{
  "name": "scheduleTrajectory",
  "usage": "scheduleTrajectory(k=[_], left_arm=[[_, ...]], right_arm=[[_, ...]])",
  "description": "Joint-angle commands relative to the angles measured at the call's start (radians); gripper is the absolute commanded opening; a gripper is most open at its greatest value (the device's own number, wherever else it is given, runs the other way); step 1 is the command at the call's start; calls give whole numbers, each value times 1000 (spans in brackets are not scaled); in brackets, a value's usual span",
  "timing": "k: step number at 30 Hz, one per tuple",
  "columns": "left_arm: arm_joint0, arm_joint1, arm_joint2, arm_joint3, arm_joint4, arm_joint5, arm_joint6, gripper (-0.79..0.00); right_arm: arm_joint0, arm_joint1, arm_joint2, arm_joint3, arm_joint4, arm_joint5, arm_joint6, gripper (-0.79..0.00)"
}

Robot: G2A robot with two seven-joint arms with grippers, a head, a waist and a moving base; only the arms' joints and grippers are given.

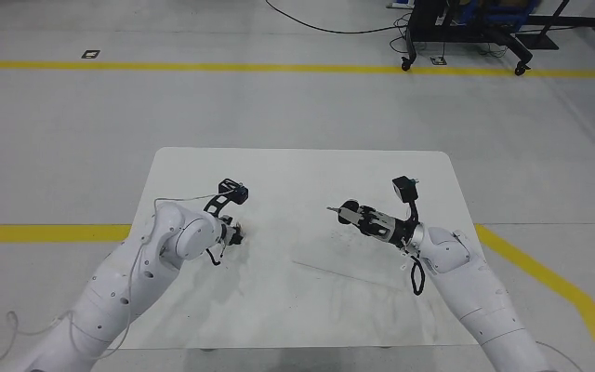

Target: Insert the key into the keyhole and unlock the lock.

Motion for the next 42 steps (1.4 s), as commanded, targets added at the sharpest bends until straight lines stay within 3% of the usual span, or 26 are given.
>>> scheduleTrajectory(k=[1, 7, 10, 22, 25, 28, 34, 37, 42], left_arm=[[-2, -4, 2, 6, -5, -3, 6, -471], [-12, -15, 10, 21, -6, -7, 8, -603], [-17, -19, 12, 26, -1, -10, 1, -785], [-12, -25, -5, 28, -4, -30, -37, -785], [10, -26, -40, 30, -77, -42, 51, -785], [55, -24, -121, 40, -213, -81, 240, -785], [151, -28, -243, 91, -480, -250, 595, -785], [146, -35, -236, 129, -482, -342, 647, -785], [146, -35, -236, 129, -482, -342, 647, -785]], right_arm=[[0, 0, 0, 0, 0, 0, 0, -785], [0, 0, 0, 0, 0, 0, 0, -785], [0, 0, 0, 0, 0, 0, 0, -785], [0, 0, 0, 0, 0, 0, 0, -785], [0, 0, 0, 0, 0, 0, 0, -785], [0, 0, 0, 0, 0, 0, 0, -785], [0, 0, 0, 0, 0, 0, 0, -785], [0, 0, 0, 0, 0, 0, 0, -785], [0, 0, 0, 0, 0, 0, 0, -785]])
